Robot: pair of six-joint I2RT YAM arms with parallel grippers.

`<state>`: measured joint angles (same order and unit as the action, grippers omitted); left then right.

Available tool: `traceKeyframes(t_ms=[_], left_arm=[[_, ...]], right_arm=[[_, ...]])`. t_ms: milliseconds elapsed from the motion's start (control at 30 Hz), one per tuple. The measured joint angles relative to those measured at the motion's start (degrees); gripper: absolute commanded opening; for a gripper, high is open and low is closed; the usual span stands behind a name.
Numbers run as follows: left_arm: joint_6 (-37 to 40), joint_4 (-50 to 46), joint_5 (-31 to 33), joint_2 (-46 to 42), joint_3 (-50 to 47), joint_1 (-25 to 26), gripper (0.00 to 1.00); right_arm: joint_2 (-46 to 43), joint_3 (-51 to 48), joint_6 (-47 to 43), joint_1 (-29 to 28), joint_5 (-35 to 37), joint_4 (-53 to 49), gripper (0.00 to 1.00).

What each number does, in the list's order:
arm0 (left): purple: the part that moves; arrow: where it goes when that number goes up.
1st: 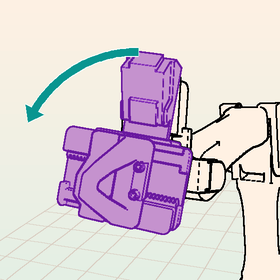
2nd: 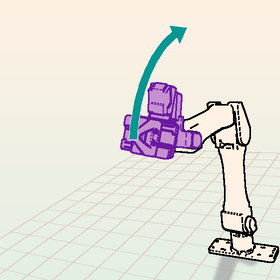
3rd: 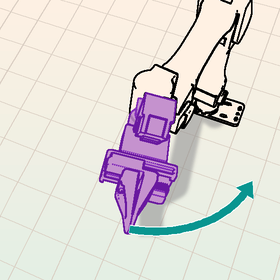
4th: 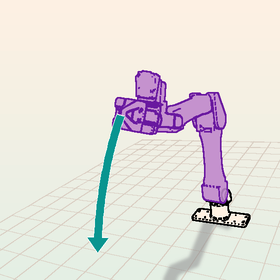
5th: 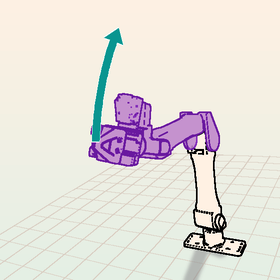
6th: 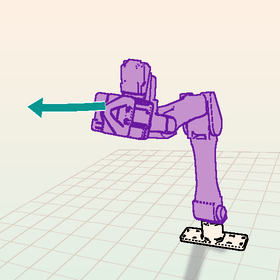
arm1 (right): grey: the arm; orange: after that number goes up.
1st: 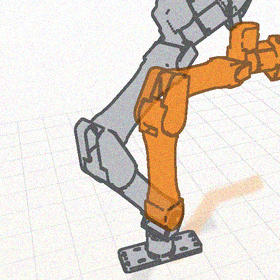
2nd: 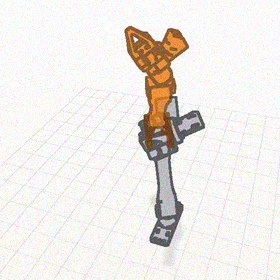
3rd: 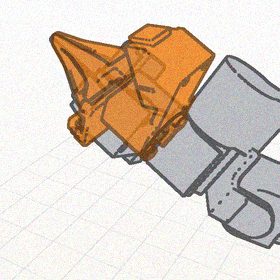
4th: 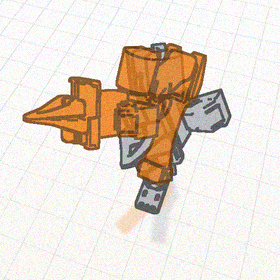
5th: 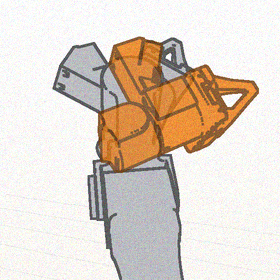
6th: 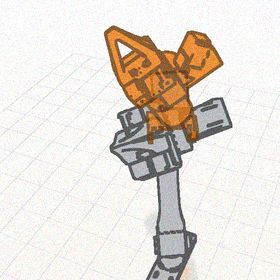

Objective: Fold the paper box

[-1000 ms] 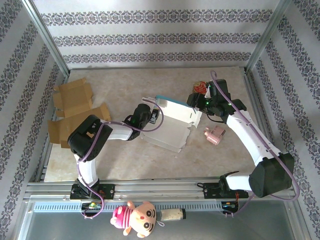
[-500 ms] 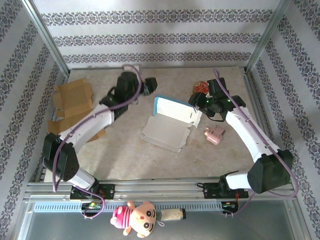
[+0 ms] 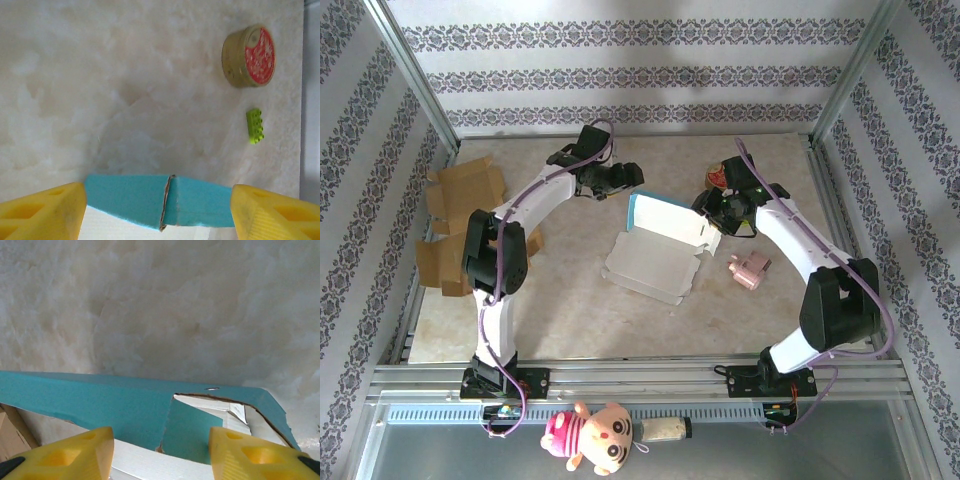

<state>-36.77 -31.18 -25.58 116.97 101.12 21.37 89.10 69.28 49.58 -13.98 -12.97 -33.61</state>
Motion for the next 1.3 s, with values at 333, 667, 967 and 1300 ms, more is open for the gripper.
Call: traceKeyframes(t_ms=[333, 667, 967, 1300], left_arm=[[-3.13, 1.70, -2.95, -0.02, -2.32, -0.11, 0.50], [-5.22, 7.76, -6.21, -0.66, -7.17, -0.33, 0.26], [-8.79, 16.81, -7.74, -7.74, -19.52, -0.48, 0.25], [-16.17, 27.17, -9.16, -13.42, -31.19, -0.42, 0.56]], right_arm=[[0.07, -0.33, -0.13, 0.00, -0.04, 1.31, 0.47], [0.57, -1.33, -0.55, -0.04, -0.22, 2.21, 0.42], [0.72, -1.64, -2.67, -1.20, -0.26, 2.34, 0.45], [0.98, -2.16, -3.48, -1.29, -1.68, 4.74, 0.32]])
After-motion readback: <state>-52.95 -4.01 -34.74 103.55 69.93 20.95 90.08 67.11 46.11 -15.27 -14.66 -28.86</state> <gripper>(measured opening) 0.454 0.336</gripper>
